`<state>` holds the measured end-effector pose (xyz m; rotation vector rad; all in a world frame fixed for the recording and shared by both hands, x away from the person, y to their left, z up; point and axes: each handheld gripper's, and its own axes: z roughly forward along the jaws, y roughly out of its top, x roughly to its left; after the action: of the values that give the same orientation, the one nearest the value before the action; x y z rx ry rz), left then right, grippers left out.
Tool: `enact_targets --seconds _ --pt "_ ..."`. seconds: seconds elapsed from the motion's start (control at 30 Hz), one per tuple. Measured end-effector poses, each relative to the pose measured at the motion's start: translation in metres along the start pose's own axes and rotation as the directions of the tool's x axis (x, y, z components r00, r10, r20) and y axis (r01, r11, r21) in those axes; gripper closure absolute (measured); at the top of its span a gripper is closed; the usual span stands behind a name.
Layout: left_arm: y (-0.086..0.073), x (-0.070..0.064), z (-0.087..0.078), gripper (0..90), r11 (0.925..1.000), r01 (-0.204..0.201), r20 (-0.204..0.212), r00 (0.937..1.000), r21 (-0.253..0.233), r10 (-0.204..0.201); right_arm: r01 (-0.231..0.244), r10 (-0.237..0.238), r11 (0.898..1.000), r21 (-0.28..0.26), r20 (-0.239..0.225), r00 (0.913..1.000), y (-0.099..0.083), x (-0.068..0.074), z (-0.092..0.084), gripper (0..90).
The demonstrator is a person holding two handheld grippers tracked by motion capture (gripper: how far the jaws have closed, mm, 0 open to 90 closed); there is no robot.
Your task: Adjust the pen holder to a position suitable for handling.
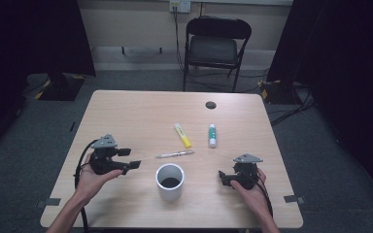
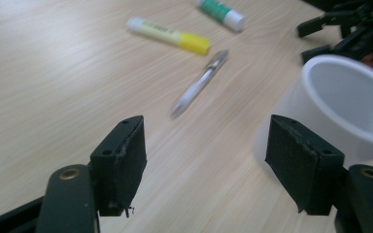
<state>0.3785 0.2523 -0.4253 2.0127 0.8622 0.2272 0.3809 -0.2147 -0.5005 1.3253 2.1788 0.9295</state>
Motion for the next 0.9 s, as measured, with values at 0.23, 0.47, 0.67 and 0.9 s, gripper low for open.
enact_targets --seconds 0.23,0.47,0.67,0.9 --pt "-0.035 0.025 -0.011 23.1 0.9937 0.078 -0.064 0.9953 0.081 -0.073 -0.001 0.001 1.000 0.001 0.001 1.0000 0.000 0.000 0.000 9.1" --pt "-0.057 0.035 -0.010 19.6 0.9858 0.058 -0.162 0.9863 0.158 -0.032 -0.016 0.016 1.000 0.000 0.018 0.9997 0.002 0.002 0.002 9.2" --pt "-0.074 0.032 0.005 21.7 0.9843 0.043 -0.238 0.9714 0.171 -0.001 -0.013 0.013 1.000 -0.001 0.023 0.9996 0.004 0.003 0.002 15.8" --pt "-0.082 0.031 0.010 12.4 0.9939 0.013 -0.267 0.9635 0.109 0.017 0.006 -0.006 1.000 0.002 0.026 0.9996 0.013 0.007 -0.001 23.8"
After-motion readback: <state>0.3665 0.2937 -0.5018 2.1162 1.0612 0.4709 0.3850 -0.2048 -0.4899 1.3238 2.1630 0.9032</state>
